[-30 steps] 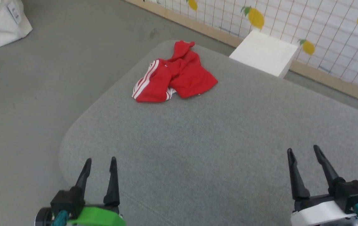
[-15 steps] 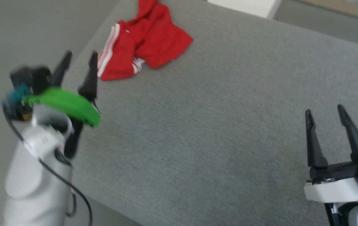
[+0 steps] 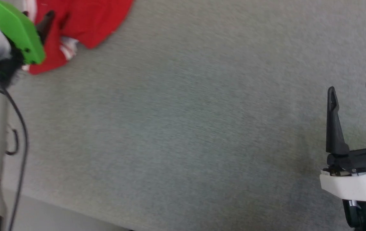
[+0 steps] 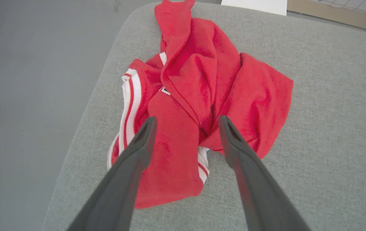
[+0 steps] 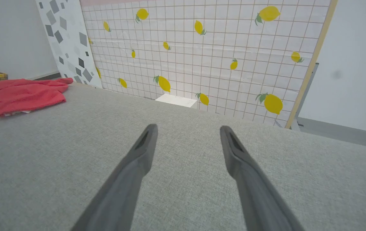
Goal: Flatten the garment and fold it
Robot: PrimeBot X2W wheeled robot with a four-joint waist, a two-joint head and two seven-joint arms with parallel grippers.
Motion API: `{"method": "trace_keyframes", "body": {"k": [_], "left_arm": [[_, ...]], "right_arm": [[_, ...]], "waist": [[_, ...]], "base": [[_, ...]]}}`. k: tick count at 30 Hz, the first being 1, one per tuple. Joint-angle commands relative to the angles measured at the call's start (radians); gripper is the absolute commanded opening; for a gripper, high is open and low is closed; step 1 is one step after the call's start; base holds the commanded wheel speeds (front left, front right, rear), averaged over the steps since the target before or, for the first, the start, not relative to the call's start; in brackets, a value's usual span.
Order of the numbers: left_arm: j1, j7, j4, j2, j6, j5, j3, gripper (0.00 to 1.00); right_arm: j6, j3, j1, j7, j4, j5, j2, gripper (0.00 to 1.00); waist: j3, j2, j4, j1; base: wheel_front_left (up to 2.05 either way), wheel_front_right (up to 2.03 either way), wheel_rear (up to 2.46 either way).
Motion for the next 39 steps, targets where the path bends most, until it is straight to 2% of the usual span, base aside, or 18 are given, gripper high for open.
{"method": "trace_keyframes", "body": {"k": [1, 6, 10, 11, 12, 15, 18, 23, 28, 31, 34, 39], "left_arm": [[-0.034, 0.035, 0.032, 0.021, -0.004, -0.024, -0.006, 1.0], [-0.091, 0.152, 0.134, 0.029, -0.004, -0.084, -0.024, 1.0], [-0.103, 0.184, 0.186, 0.027, -0.004, -0.126, -0.034, 1.0], [-0.102, 0.189, 0.194, 0.027, -0.004, -0.134, -0.04, 0.36], [-0.1, 0.193, 0.198, 0.027, -0.004, -0.145, -0.048, 0.0], [-0.092, 0.177, 0.204, 0.034, -0.004, -0.17, -0.067, 0.0], [-0.085, 0.097, 0.198, 0.053, -0.004, -0.186, -0.08, 0.0], [-0.081, -0.133, 0.176, 0.108, -0.004, -0.191, -0.09, 0.0], [-0.068, -0.374, 0.127, 0.155, -0.004, -0.176, -0.101, 0.0], [-0.071, -0.479, 0.087, 0.171, -0.004, -0.154, -0.126, 0.0], [-0.074, -0.541, 0.025, 0.174, -0.004, -0.13, -0.177, 0.0], [-0.053, -0.548, -0.093, 0.156, -0.004, -0.115, -0.296, 0.0]], "right_arm": [[-0.002, 0.006, -0.02, 0.004, -0.02, -0.004, 0.0, 1.0], [-0.002, 0.016, -0.035, 0.016, -0.06, 0.009, 0.0, 1.0], [-0.002, 0.017, -0.039, 0.018, -0.068, 0.014, 0.0, 1.0], [-0.002, 0.016, -0.038, 0.018, -0.068, 0.014, 0.0, 1.0], [-0.002, 0.015, -0.038, 0.018, -0.067, 0.014, 0.0, 1.0], [-0.002, 0.009, -0.038, 0.019, -0.061, 0.013, 0.0, 1.0], [-0.002, 0.006, -0.043, 0.017, -0.049, 0.011, 0.0, 1.0], [-0.002, 0.005, -0.046, 0.004, -0.004, 0.023, 0.0, 1.0], [-0.002, -0.012, -0.032, -0.014, 0.07, 0.048, 0.0, 1.0], [-0.002, -0.023, -0.02, -0.02, 0.109, 0.066, 0.0, 1.0], [-0.002, -0.029, -0.009, -0.024, 0.141, 0.077, 0.0, 1.0], [-0.002, -0.049, 0.008, -0.018, 0.19, 0.098, 0.0, 1.0]], "waist": [[0.108, 0.0, -0.104, -0.0003], [0.13, 0.0, -0.122, -0.0003], [0.135, 0.0, -0.127, -0.0003], [0.136, 0.0, -0.127, -0.0003], [0.136, 0.0, -0.127, -0.0003], [0.126, 0.0, -0.122, -0.0003], [0.096, 0.0, -0.118, -0.0003], [0.003, 0.0, -0.122, -0.0003], [-0.136, 0.0, -0.131, -0.0003], [-0.209, 0.0, -0.14, -0.0003], [-0.271, 0.0, -0.153, -0.0003], [-0.347, 0.0, -0.185, -0.0003]], "base": [[0.0, 0.0, 0.0], [0.0, 0.0, 0.0], [0.0, 0.0, 0.0], [0.0, 0.0, 0.0], [0.0, 0.0, 0.0], [0.0, 0.0, 0.0], [0.0, 0.0, 0.0], [0.0, 0.0, 0.0], [0.0, 0.0, 0.0], [0.0, 0.0, 0.0], [0.0, 0.0, 0.0], [0.0, 0.0, 0.0]]}}
